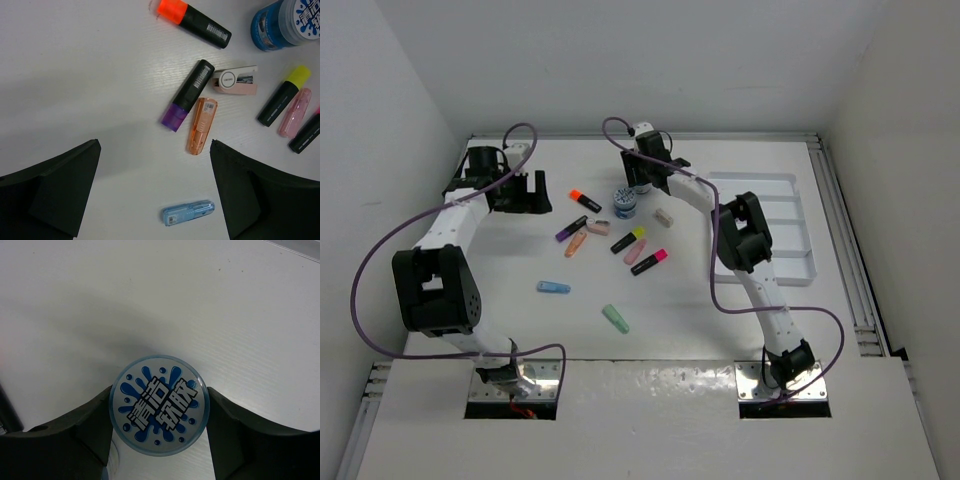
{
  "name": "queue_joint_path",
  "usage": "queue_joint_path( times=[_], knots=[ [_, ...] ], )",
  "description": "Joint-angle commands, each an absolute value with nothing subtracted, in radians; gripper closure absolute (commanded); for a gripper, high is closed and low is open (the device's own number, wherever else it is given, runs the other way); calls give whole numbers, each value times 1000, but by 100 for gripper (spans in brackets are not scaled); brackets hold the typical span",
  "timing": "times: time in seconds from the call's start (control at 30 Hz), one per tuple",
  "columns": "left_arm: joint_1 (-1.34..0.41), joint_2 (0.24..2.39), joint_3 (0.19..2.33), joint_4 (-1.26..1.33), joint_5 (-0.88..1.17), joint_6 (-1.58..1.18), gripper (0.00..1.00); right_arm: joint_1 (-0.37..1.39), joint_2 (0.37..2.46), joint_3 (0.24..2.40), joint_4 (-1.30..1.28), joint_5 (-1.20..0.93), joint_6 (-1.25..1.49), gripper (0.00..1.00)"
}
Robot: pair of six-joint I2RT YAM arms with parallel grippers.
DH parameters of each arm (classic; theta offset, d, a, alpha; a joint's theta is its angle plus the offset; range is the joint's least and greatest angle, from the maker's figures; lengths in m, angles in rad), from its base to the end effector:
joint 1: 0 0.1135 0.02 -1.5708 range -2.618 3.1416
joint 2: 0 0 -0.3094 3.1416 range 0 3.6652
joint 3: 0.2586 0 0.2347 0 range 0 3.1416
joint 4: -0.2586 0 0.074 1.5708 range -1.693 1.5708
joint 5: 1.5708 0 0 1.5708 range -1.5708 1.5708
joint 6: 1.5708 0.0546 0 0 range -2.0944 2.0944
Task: Sort the stationery into containers
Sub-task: Pick up the stationery from the center of the board, then place the stationery in the storage box.
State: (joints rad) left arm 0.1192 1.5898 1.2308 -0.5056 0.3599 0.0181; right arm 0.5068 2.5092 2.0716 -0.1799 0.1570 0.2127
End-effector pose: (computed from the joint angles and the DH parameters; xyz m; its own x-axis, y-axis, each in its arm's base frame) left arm 0.3405 0.0214 0.3041 -0.7532 -0.0731 -0.6537 0.1293 0.9579 -0.2562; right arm 0.5329 0.2861 0.1805 -0.5725 -0.0793 -0.8161 -0.2528 0.9639 0.0836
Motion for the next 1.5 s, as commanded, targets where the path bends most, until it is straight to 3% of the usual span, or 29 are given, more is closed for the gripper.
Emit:
queue_joint_path(
  times=[0.0, 0.03, 0.13, 0.33, 0.5, 0.73, 1.0, 1.47],
  knots=[
    [133, 1591, 1241, -476, 388, 31, 2, 509, 2454, 2077, -118, 164, 207, 65],
    [135, 1591, 1239, -477, 388, 32, 2, 508, 2441, 2069, -115, 163, 204, 73],
    [135, 1589, 1233, -472, 393, 41, 2, 500, 2367, 2036, -118, 156, 189, 84],
    [123, 1586, 1236, -439, 420, 44, 3, 418, 2134, 1939, -184, 140, 181, 100],
    [77, 1594, 1246, -414, 431, 41, 3, 284, 1935, 1817, -238, 123, 173, 100],
    [28, 1611, 1249, -400, 434, 31, 3, 54, 1824, 1645, -255, 45, 198, 100],
    [11, 1620, 1236, -385, 413, 35, 3, -133, 1858, 1589, -238, -63, 218, 100],
    [-23, 1693, 1275, -405, 397, 49, 3, -183, 2020, 1654, -207, -40, 164, 100]
  ],
)
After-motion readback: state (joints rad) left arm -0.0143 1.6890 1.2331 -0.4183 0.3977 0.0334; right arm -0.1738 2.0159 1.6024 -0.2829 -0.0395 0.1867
